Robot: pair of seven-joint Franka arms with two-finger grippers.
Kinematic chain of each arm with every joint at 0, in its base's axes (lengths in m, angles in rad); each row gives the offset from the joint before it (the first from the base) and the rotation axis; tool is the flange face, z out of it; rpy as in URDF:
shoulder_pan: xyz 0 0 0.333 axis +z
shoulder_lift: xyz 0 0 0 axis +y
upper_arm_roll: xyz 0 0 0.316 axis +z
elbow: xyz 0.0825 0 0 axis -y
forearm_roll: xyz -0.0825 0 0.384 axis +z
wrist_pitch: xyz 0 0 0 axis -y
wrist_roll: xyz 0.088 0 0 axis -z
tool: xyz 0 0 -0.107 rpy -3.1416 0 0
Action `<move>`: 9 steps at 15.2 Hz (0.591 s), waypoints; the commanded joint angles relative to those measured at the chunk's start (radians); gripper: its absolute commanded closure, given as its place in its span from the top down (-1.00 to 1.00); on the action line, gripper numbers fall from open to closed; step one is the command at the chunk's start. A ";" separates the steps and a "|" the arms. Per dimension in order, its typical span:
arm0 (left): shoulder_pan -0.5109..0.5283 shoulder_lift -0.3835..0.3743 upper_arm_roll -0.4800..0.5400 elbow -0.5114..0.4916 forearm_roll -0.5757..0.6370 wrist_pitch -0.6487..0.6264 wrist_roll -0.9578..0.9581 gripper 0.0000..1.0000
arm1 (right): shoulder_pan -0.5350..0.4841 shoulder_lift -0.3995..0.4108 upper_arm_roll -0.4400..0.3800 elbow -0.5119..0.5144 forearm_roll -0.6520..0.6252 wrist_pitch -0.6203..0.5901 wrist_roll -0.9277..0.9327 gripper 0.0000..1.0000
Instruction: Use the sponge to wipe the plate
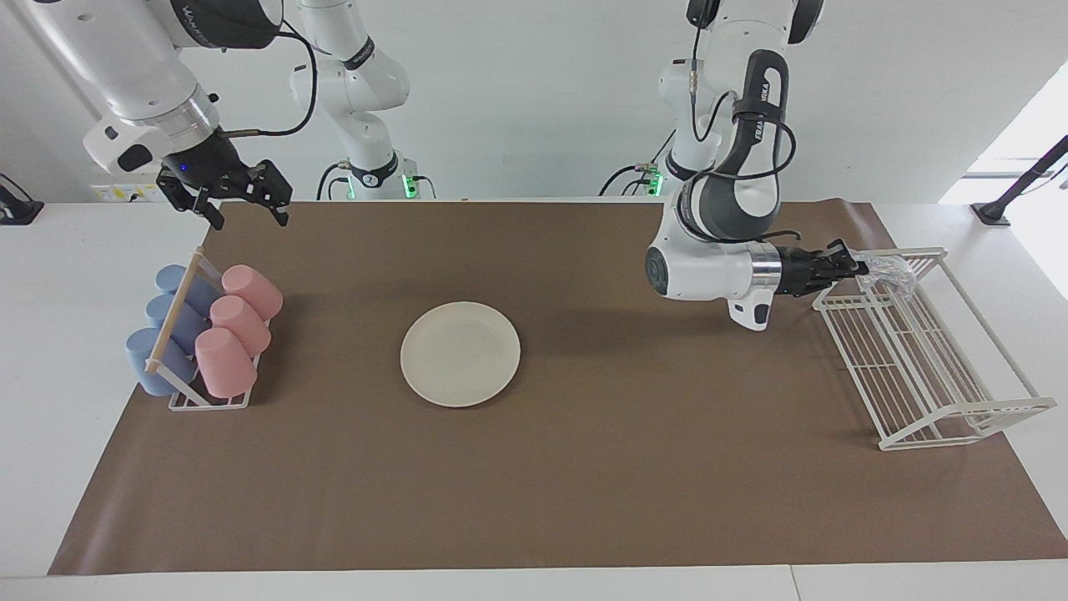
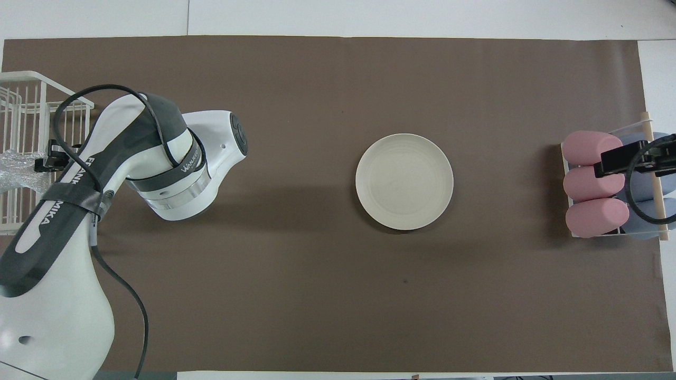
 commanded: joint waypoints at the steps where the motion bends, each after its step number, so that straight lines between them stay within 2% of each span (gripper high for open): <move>1: 0.060 0.019 -0.007 0.020 0.000 0.097 0.039 -1.00 | 0.004 -0.011 -0.006 -0.011 -0.018 0.010 -0.015 1.00; 4: 0.100 0.017 -0.007 -0.003 -0.061 0.162 0.034 -1.00 | 0.001 -0.012 -0.006 -0.011 -0.018 0.004 -0.018 1.00; 9: 0.105 0.017 -0.007 -0.005 -0.110 0.179 0.021 -1.00 | 0.001 -0.012 -0.006 -0.013 -0.020 0.001 -0.016 1.00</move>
